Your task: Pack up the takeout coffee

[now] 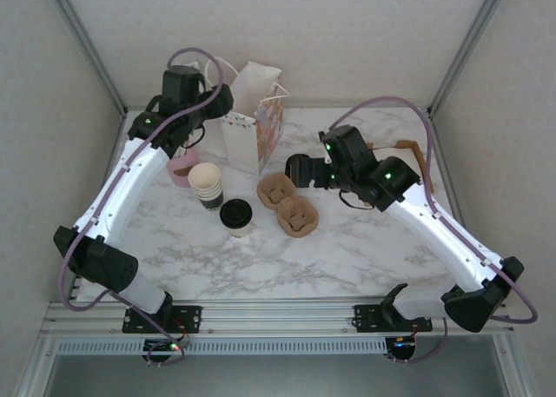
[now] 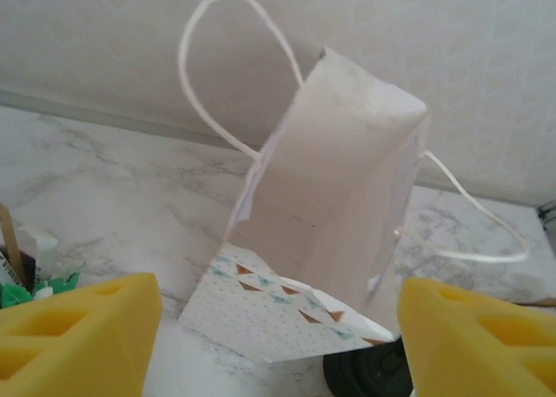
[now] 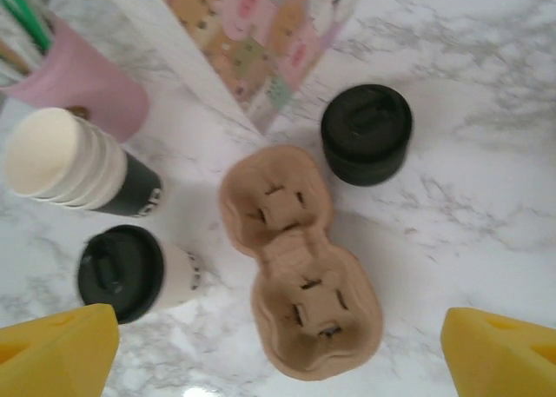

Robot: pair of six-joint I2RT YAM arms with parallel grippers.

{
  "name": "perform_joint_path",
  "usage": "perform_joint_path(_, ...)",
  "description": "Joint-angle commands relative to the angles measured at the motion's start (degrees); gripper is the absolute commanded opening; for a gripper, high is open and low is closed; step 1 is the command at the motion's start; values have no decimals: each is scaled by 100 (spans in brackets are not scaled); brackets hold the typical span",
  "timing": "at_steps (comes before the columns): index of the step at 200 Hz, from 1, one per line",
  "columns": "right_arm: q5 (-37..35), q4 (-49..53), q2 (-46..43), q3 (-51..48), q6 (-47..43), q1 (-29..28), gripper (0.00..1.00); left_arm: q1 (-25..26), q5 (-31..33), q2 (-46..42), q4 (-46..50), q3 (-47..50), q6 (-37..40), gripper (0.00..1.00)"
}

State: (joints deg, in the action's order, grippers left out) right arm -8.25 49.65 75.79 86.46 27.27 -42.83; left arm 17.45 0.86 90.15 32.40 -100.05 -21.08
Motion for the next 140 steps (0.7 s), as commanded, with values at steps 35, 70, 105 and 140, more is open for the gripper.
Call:
perform_joint_path(35, 447, 437, 1002, 1393, -173, 180, 89, -804, -897, 289, -220, 25, -43, 40)
perform_joint_path(70, 769, 675, 1620, 2178, -210, 345, 87, -828, -1112, 991, 49, -493, 73, 19)
perform_joint_path(105, 744, 904, 2344, 3213, -218, 385, 77, -811, -1009, 1527, 214, -867, 148, 12)
perform_joint_path(140, 924, 983, 3117, 4163, 1, 567, 68, -797, -1159, 1804, 243, -987, 115, 5)
